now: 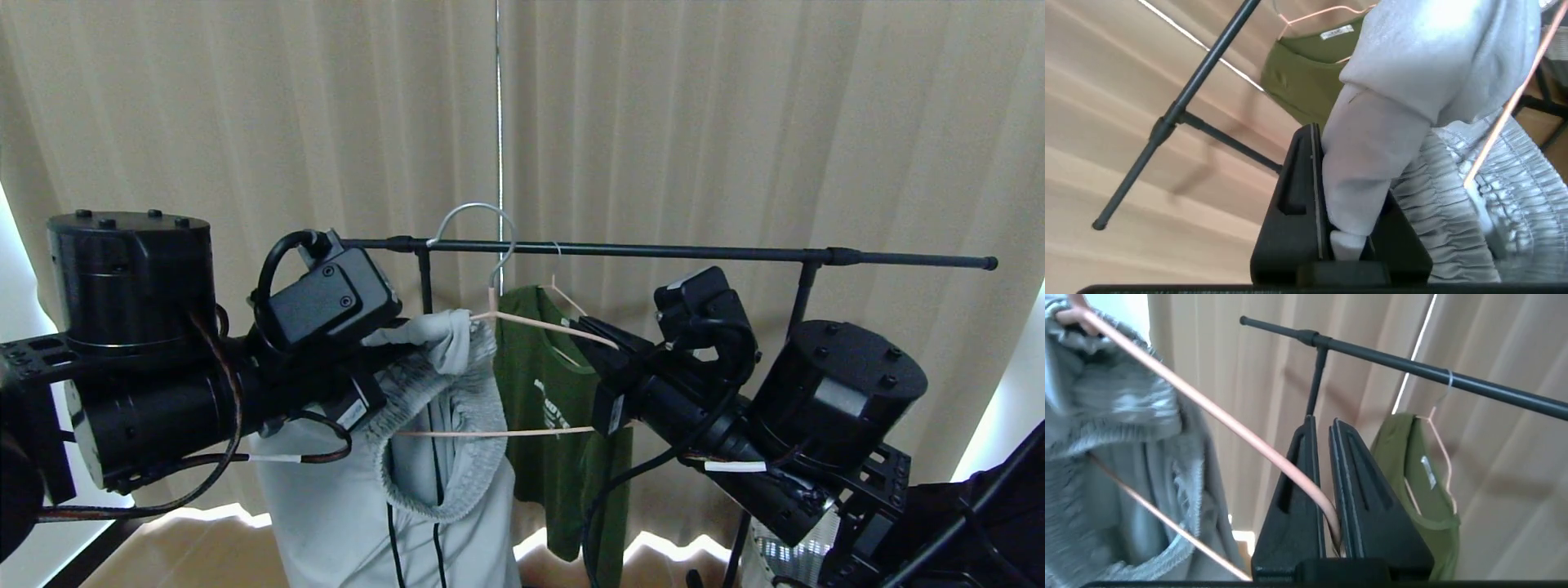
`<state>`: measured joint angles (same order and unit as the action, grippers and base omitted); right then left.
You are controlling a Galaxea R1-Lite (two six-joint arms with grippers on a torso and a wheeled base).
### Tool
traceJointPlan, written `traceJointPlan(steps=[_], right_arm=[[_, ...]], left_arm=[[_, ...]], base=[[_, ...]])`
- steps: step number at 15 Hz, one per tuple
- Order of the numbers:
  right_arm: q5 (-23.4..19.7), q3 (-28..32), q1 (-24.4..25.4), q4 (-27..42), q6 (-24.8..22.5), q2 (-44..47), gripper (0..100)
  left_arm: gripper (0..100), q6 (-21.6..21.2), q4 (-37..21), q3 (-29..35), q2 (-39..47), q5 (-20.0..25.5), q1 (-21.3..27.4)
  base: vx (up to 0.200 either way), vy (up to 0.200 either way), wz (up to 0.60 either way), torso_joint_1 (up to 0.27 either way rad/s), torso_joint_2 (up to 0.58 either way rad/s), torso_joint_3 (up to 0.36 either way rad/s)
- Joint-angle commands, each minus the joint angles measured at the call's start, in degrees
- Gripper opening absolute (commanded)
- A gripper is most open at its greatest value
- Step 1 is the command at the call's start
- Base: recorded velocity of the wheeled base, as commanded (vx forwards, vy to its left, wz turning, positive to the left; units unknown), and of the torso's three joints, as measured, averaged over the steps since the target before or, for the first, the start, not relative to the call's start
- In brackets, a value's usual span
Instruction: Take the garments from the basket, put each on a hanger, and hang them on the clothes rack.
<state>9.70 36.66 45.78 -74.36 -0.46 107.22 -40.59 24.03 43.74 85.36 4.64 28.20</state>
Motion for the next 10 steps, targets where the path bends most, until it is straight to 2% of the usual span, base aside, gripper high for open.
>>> traceJointPlan(steps=[1,3,4,5,7,10], right_arm=[[-0.04,-0.09,-0.07,0.1,-0.5,0.01,0],[-0.04,-0.36,-0.07,0.36,-0.77,-0.08,0],[-0.04,-0.36,-0.25,0.18,-0.77,0.19,100],[0.05,-0.27,-0.86,0.1,-0.94,0.45,100],[0.14,0.26,-3.06,-0.52,-2.26,1.42,100],[-0.04,-0.8,-3.59,-5.44,-2.44,2.3,100]], left_arm=[[0,0.08,0.76,-0.15,0.07,0.01,0.02],[0,0.16,3.57,-1.46,0.07,0.01,0.02],[0,0.34,7.17,-3.05,0.25,-0.51,-0.16],[0,0.52,7.35,-3.13,0.42,-0.95,-0.42],[0,1.48,7.26,-3.84,1.3,-4.91,-2.36],[0,9.57,7.09,-4.28,2.36,-12.99,-2.88]], base=[[0.0,0.0,0.0,0.0,0.0,0.0],[0.0,0.0,0.0,0.0,0.0,0.0],[0.0,0.0,0.0,0.0,0.0,0.0],[0.0,0.0,0.0,0.0,0.0,0.0],[0.0,0.0,0.0,0.0,0.0,0.0],[0.0,0.0,0.0,0.0,0.0,0.0]])
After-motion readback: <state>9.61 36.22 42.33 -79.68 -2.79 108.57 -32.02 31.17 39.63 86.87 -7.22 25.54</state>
